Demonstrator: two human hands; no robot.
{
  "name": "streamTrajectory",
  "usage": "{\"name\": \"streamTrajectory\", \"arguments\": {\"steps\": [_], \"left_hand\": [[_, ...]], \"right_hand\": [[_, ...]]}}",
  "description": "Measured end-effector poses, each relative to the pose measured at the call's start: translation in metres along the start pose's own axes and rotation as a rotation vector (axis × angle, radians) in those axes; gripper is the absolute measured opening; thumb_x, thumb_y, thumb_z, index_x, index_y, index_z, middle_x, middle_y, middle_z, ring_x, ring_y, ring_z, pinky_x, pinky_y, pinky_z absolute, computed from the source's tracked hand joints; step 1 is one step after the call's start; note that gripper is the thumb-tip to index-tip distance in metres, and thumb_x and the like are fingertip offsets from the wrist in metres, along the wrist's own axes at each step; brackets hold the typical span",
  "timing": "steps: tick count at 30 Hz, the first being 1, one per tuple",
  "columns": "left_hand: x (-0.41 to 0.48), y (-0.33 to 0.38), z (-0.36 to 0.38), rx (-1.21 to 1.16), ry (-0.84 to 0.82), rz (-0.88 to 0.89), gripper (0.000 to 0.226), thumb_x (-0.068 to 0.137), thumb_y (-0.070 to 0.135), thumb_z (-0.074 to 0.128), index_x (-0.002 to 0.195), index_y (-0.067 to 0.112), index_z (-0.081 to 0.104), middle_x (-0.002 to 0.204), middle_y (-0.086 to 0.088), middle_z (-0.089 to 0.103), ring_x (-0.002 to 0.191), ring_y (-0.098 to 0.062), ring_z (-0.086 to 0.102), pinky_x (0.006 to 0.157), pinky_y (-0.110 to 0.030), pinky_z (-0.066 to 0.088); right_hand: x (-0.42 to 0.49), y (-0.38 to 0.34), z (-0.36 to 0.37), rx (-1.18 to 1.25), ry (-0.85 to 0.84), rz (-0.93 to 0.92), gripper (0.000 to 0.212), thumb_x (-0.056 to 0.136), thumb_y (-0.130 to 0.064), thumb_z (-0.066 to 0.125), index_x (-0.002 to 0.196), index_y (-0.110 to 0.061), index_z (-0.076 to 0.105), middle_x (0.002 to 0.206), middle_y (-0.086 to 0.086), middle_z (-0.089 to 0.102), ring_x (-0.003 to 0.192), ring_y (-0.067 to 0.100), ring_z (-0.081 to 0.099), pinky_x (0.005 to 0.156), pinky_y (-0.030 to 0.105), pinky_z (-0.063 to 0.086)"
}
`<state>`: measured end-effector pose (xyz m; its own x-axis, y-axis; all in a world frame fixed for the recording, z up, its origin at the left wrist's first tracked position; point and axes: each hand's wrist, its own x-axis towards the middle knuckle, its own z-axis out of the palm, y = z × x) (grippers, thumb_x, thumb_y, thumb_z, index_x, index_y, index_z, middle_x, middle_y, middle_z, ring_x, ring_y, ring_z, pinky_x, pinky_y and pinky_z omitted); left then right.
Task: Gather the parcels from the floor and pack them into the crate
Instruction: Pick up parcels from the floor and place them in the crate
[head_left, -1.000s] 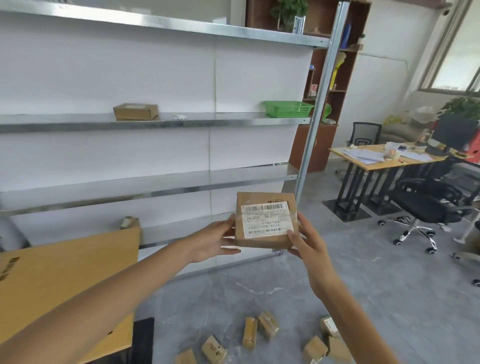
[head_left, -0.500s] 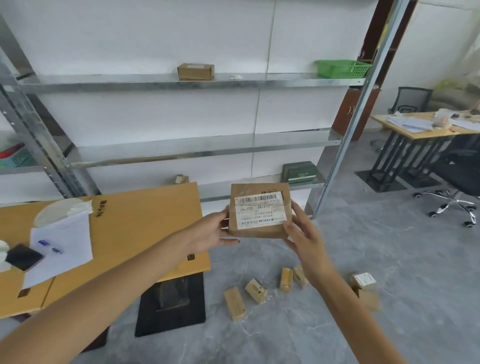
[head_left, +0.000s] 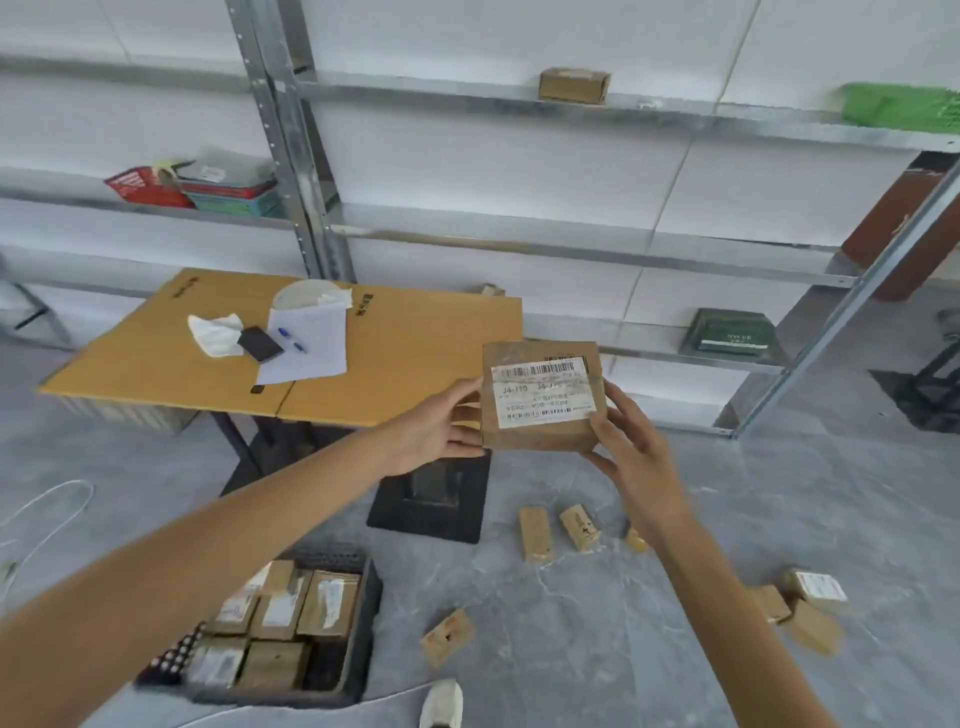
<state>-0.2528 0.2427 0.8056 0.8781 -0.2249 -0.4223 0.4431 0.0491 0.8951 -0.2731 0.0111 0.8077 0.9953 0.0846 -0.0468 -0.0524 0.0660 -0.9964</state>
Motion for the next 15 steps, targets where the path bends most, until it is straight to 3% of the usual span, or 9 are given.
{"name": "streamTrajectory", "arguments": {"steps": [4, 9, 15], "left_hand": [[-0.061, -0.022, -0.037, -0.037, 0.129, -0.035, 0.029, 0.093, 0.04, 0.051, 0.115, 0.021, 0.057, 0.117, -0.011, 0.065, 0.108, -0.029, 0.063, 0.093, -0.04, 0.05], [-0.12, -0.032, -0.074, 0.01, 0.18, -0.019, 0.039, 0.092, 0.04, 0.053, 0.124, 0.018, 0.055, 0.115, -0.007, 0.067, 0.103, -0.023, 0.065, 0.087, -0.035, 0.053], [-0.171, -0.049, -0.125, 0.051, 0.199, 0.009, 0.036, 0.092, 0.045, 0.051, 0.12, 0.023, 0.057, 0.117, -0.006, 0.067, 0.105, -0.023, 0.066, 0.093, -0.037, 0.051]], "right_hand": [[-0.031, 0.008, 0.046, 0.024, -0.134, 0.049, 0.048, 0.092, -0.017, 0.058, 0.138, -0.023, 0.047, 0.13, 0.006, 0.059, 0.118, 0.018, 0.058, 0.086, 0.03, 0.055], [-0.059, 0.006, 0.091, -0.009, -0.245, 0.053, 0.054, 0.089, -0.023, 0.06, 0.141, -0.025, 0.044, 0.129, 0.005, 0.059, 0.121, 0.022, 0.056, 0.098, 0.046, 0.05], [-0.079, 0.009, 0.152, -0.024, -0.281, 0.069, 0.052, 0.088, -0.024, 0.061, 0.138, -0.027, 0.046, 0.124, 0.002, 0.061, 0.118, 0.017, 0.057, 0.094, 0.039, 0.053]]}}
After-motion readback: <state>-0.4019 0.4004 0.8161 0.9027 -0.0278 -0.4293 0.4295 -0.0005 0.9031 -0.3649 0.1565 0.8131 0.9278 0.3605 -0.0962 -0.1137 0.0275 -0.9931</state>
